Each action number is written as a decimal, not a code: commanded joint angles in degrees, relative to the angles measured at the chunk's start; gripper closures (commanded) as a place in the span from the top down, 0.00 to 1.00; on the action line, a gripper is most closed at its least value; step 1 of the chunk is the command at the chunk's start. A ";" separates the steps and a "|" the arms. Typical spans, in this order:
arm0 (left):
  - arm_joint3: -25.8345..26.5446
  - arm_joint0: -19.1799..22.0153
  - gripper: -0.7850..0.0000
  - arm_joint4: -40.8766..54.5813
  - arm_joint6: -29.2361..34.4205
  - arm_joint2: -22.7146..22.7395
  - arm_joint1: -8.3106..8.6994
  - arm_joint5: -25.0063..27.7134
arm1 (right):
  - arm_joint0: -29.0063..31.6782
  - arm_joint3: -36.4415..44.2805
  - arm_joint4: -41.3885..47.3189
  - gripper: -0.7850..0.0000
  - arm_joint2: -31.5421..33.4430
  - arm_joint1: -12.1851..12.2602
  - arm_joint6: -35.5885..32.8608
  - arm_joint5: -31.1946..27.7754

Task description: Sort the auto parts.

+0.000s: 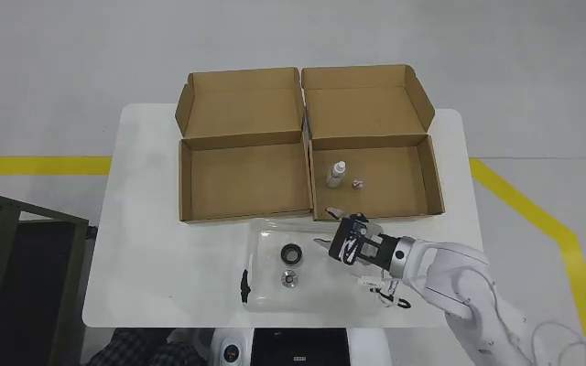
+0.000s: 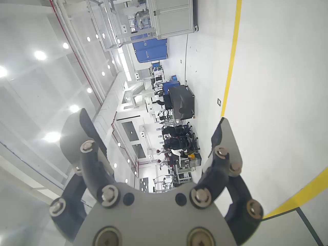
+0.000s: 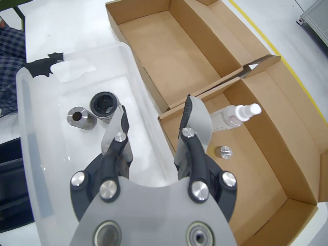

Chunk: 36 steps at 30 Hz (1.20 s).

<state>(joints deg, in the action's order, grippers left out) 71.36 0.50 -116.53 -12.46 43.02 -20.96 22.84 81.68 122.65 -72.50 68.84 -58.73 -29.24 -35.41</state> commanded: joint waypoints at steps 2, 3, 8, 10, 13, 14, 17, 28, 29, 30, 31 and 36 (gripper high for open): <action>0.00 0.00 1.00 0.00 0.00 0.00 0.00 0.00 | 0.25 -0.31 -1.66 0.52 -1.96 -0.15 0.93 0.18; 0.00 0.00 1.00 0.00 0.00 0.00 0.00 0.00 | 0.27 -0.39 -2.30 0.52 -2.48 -0.20 1.23 0.44; 0.00 0.00 1.00 0.00 0.00 0.00 0.00 0.00 | 0.44 -0.58 -5.60 0.57 -4.70 -0.36 3.17 0.76; 0.00 0.00 1.00 0.00 0.00 0.00 0.00 0.00 | 0.68 -0.79 -6.60 0.57 -5.46 -0.42 3.91 0.93; 0.00 0.00 1.00 0.00 0.00 0.00 0.00 0.00 | 1.01 -1.26 -7.79 0.58 -6.62 -0.50 4.74 1.04; 0.00 0.00 1.00 0.00 0.00 0.00 0.00 0.00 | 1.02 -1.44 -8.14 0.58 -6.98 -0.54 4.92 1.09; 0.00 0.00 1.00 0.00 0.00 0.00 0.00 0.00 | 0.71 -2.23 -9.26 0.58 -8.20 -0.68 5.26 1.07; 0.00 0.00 1.00 0.00 0.00 0.00 0.00 0.00 | -1.60 -6.21 -12.25 0.62 -12.54 -1.53 7.10 2.43; 0.00 0.00 1.00 0.00 0.00 0.00 0.00 0.00 | -1.79 -6.49 -12.38 0.62 -12.84 -1.61 7.23 2.56; 0.00 0.00 1.00 0.00 0.00 0.00 0.00 0.00 | -1.97 -6.84 -12.46 0.62 -13.14 -1.69 7.32 2.67; 0.00 0.00 1.00 0.00 0.00 0.00 0.00 0.00 | -2.17 -7.21 -12.58 0.62 -13.40 -1.76 7.36 2.81; 0.00 0.00 1.00 0.00 0.00 0.00 0.00 0.00 | -3.36 -8.96 -12.80 0.64 -14.83 -2.21 7.58 3.43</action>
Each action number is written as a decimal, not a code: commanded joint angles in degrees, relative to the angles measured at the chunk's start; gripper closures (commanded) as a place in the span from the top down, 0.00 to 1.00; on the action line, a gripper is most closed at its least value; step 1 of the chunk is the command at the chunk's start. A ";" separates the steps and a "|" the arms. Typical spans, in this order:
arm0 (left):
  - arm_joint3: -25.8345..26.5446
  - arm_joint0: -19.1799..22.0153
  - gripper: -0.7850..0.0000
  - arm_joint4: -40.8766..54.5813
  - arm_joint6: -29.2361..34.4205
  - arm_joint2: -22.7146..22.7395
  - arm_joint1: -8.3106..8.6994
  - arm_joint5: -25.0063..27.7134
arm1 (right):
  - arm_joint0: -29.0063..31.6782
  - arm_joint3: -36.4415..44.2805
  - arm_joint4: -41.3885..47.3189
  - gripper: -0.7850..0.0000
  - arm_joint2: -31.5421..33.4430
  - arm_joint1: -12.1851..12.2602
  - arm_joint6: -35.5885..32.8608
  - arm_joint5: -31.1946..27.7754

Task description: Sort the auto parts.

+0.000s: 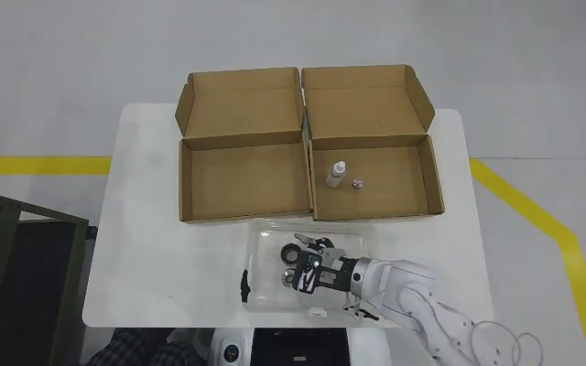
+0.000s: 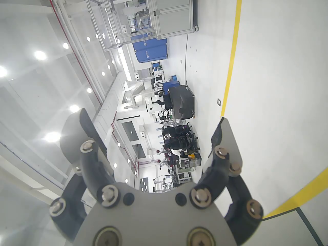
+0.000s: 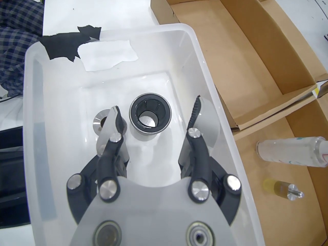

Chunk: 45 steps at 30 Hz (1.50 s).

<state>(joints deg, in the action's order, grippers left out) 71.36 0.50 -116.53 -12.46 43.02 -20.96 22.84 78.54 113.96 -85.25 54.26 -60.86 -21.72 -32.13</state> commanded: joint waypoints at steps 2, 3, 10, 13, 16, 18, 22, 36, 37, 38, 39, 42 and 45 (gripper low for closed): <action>0.00 0.00 1.00 0.00 0.00 0.00 0.00 0.00 | -0.77 -1.06 -0.14 0.63 -0.86 -0.29 0.08 0.50; 0.00 0.00 1.00 0.00 0.00 0.00 0.00 0.00 | -1.07 -1.47 -0.12 0.63 -1.15 -0.40 0.14 0.66; 0.00 0.00 1.00 0.00 0.00 0.00 0.00 0.00 | -2.84 -4.02 0.25 0.61 -2.77 -1.13 0.09 1.76; 0.00 0.00 1.00 0.00 0.00 0.00 0.00 0.00 | -3.38 -4.85 0.51 0.60 -3.19 -1.37 0.00 2.09; 0.00 0.00 1.00 0.00 0.00 0.00 0.00 0.00 | -3.83 -5.81 0.82 0.60 -3.52 -1.58 -0.04 2.21; 0.00 0.00 1.00 0.00 0.00 0.00 0.00 0.00 | -4.15 -6.46 0.88 0.58 -3.78 -1.73 -0.07 2.28; 0.00 0.00 1.00 0.00 0.00 0.00 0.00 0.00 | -4.78 -7.53 1.20 0.58 -4.32 -2.05 0.07 2.52; 0.00 0.00 1.00 0.00 0.00 0.00 0.00 0.00 | -6.68 -11.21 3.56 0.53 -5.63 -3.03 0.51 1.97; 0.00 0.00 1.00 0.00 0.00 0.00 0.00 0.00 | -6.79 -11.40 3.92 0.49 -5.58 -3.08 0.55 1.84; 0.00 0.00 1.00 0.00 0.00 0.00 0.00 0.00 | -6.88 -11.50 4.20 0.47 -5.56 -3.11 0.63 1.66; 0.00 0.00 1.00 0.00 0.00 0.00 0.00 0.00 | -6.99 -11.60 4.34 0.42 -5.53 -3.14 0.62 1.48; 0.00 0.00 1.00 0.00 0.00 0.00 0.00 0.00 | -7.29 -11.77 4.94 0.20 -5.13 -3.20 0.80 1.20; 0.00 0.00 1.00 0.00 0.00 0.00 0.00 0.00 | -7.55 -11.73 5.77 0.00 -4.54 -3.21 1.00 0.88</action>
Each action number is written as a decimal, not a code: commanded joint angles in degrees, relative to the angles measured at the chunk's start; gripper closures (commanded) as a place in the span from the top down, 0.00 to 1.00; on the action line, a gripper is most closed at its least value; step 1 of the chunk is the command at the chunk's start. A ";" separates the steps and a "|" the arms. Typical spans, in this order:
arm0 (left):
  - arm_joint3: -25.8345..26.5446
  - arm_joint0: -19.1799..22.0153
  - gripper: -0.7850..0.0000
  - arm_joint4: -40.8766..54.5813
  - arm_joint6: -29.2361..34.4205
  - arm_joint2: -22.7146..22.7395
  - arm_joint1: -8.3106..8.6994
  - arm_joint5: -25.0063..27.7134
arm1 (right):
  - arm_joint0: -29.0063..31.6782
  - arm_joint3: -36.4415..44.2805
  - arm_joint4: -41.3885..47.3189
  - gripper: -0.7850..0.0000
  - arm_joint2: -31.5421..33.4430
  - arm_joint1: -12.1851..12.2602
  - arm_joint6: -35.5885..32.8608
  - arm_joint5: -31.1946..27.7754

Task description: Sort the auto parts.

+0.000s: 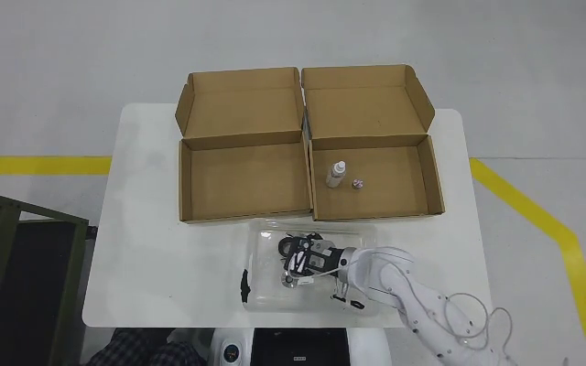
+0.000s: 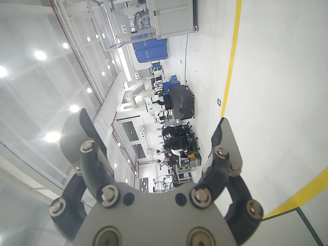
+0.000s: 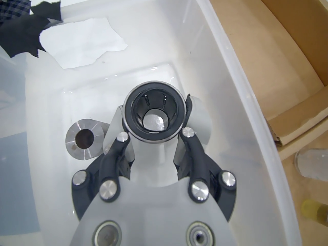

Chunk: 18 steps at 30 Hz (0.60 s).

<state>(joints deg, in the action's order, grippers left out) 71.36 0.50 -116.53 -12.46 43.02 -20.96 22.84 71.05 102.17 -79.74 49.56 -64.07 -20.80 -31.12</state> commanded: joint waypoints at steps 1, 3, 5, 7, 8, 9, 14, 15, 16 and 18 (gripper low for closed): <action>0.00 0.00 1.00 0.00 0.00 0.00 0.00 0.00 | -0.11 0.11 0.57 0.00 0.33 0.00 0.14 -0.41; 0.00 0.00 1.00 0.00 0.00 0.00 0.00 0.00 | -0.13 0.37 1.39 0.00 0.77 0.02 0.37 -0.80; 0.00 0.00 1.00 0.00 0.00 0.00 0.00 0.00 | -0.02 0.69 2.19 0.00 1.20 0.06 0.55 -1.26; 0.00 0.00 1.00 0.00 0.00 0.00 0.00 0.00 | 0.25 1.13 3.31 0.00 1.65 0.11 0.91 -1.71; 0.00 0.00 1.00 0.00 0.00 0.00 0.00 0.00 | 0.36 1.32 3.61 0.00 1.89 0.16 0.89 -2.00; 0.00 0.00 1.00 0.00 0.00 0.00 0.00 0.00 | 0.57 1.62 4.05 0.00 2.09 0.20 0.97 -2.30; 0.00 0.00 1.00 0.00 0.00 0.00 0.00 0.00 | 1.96 3.41 5.42 0.00 3.42 0.57 1.01 -3.51; 0.00 0.00 1.00 0.00 0.00 0.00 0.00 0.00 | 2.28 3.89 5.47 0.00 3.71 0.65 0.90 -3.57; 0.00 0.00 1.00 0.00 0.00 0.00 0.00 0.00 | 2.61 4.27 5.91 0.00 3.96 0.72 1.11 -3.74; 0.00 0.00 1.00 0.00 0.00 0.00 0.00 0.00 | 3.25 4.97 7.19 0.00 4.57 0.83 1.62 -4.07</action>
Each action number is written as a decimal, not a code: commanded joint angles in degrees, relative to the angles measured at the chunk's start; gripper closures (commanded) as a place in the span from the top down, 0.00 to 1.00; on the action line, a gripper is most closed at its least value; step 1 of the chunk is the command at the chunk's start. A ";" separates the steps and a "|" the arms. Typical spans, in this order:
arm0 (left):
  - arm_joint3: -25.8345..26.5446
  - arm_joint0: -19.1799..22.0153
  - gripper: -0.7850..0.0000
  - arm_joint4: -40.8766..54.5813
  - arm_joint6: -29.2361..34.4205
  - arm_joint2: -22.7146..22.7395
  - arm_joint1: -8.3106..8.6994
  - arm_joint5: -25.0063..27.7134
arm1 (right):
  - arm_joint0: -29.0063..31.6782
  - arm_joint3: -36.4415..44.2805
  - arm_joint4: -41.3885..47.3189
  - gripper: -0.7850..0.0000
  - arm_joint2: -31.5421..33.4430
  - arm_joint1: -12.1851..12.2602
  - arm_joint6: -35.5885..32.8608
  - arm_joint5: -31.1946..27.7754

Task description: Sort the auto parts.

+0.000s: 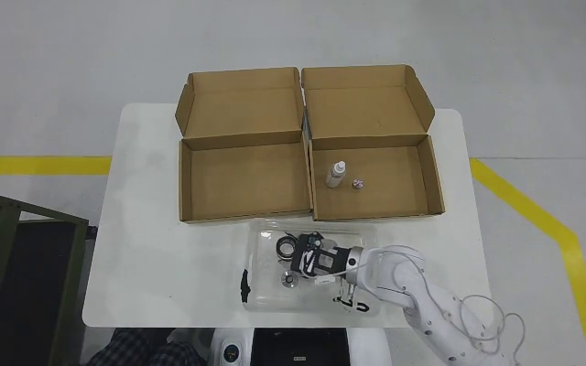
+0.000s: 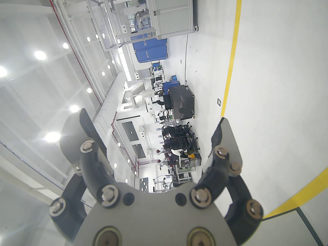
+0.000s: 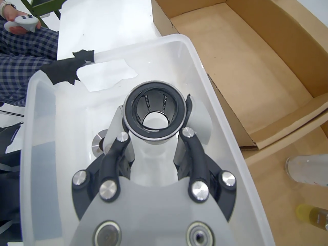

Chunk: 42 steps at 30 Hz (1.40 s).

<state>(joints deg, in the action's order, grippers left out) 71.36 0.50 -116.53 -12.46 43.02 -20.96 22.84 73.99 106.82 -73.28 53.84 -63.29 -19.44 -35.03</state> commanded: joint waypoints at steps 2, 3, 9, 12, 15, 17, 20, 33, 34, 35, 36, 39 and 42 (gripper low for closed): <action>0.00 0.00 1.00 0.00 0.00 0.00 0.00 0.00 | 0.98 0.96 3.18 0.00 1.07 0.17 0.98 -0.72; 0.00 0.00 1.00 0.00 0.00 0.00 0.00 0.00 | 1.20 1.31 3.95 0.00 1.57 0.26 0.97 -0.94; 0.00 0.00 1.00 0.00 0.00 0.00 0.00 0.00 | 3.10 3.29 10.78 0.00 5.07 0.79 1.97 -1.88; 0.00 0.00 1.00 0.00 0.00 0.00 0.00 0.00 | 4.13 4.32 13.85 0.00 7.10 1.10 1.92 -1.82; 0.00 0.00 1.00 0.00 0.00 0.00 0.00 0.00 | 5.01 5.48 16.03 0.00 9.11 1.39 1.79 -1.56; 0.00 0.00 1.00 0.00 0.00 0.00 0.00 0.00 | 5.71 6.37 17.03 0.00 10.20 1.58 1.75 -1.44; 0.00 0.00 1.00 0.00 0.00 0.00 0.00 0.00 | 6.42 7.10 19.20 0.00 11.95 1.82 1.89 -1.53; 0.00 0.00 1.00 0.00 0.00 0.00 0.00 0.00 | 8.16 8.23 29.81 0.00 15.18 2.12 1.18 1.04; 0.00 0.00 1.00 0.00 0.00 0.00 0.00 0.00 | 8.21 8.18 30.59 0.00 15.20 2.10 1.30 1.30; 0.00 0.00 1.00 0.00 0.00 0.00 0.00 0.00 | 8.22 8.11 31.29 0.00 15.26 2.07 1.36 1.70; 0.00 0.00 1.00 0.00 0.00 0.00 0.00 0.00 | 8.17 8.10 31.74 0.00 15.31 2.06 1.28 2.05; 0.00 0.00 1.00 0.00 0.00 0.00 0.00 0.00 | 7.96 8.04 32.52 0.00 15.36 2.02 0.96 2.74; 0.00 0.00 1.00 0.00 0.00 0.00 0.00 0.00 | 7.86 7.91 33.23 0.00 15.28 1.99 0.90 2.96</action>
<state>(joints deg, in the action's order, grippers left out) 71.36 0.50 -116.53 -12.46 43.02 -20.96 22.84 81.87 114.76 -40.28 69.15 -61.30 -18.54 -32.10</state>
